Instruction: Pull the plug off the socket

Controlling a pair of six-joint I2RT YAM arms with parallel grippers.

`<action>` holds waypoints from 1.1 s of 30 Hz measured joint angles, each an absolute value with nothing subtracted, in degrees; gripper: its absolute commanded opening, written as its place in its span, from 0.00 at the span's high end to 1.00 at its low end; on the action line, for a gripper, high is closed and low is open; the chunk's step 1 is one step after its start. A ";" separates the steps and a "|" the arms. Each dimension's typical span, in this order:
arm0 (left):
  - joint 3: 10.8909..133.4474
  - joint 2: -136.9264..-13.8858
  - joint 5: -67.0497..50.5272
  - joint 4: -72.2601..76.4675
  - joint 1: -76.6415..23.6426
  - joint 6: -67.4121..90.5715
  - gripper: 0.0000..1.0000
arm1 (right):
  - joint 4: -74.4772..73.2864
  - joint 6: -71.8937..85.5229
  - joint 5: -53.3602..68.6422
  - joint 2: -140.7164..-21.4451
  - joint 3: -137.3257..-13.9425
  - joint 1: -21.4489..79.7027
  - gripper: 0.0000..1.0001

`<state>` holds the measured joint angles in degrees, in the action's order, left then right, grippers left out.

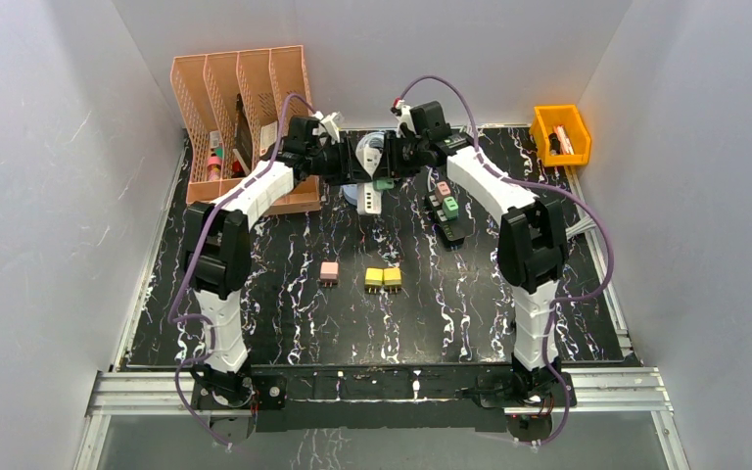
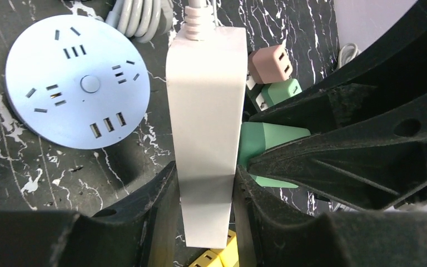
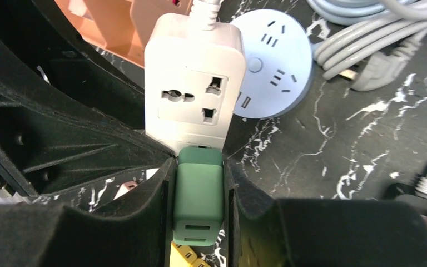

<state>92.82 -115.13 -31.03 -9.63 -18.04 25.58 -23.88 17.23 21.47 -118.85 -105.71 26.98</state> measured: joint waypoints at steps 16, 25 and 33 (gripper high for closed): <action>96.38 -119.02 -25.15 -11.35 -15.33 23.31 1.00 | -23.24 17.72 23.53 -109.89 -106.26 28.18 1.00; 99.07 -122.32 -23.38 -13.93 -14.48 19.38 1.00 | -27.31 12.12 28.34 -109.65 -105.58 27.24 1.00; 119.94 -135.72 -21.54 -19.75 -14.94 9.61 0.69 | -33.91 7.64 33.32 -112.95 -103.37 27.40 1.00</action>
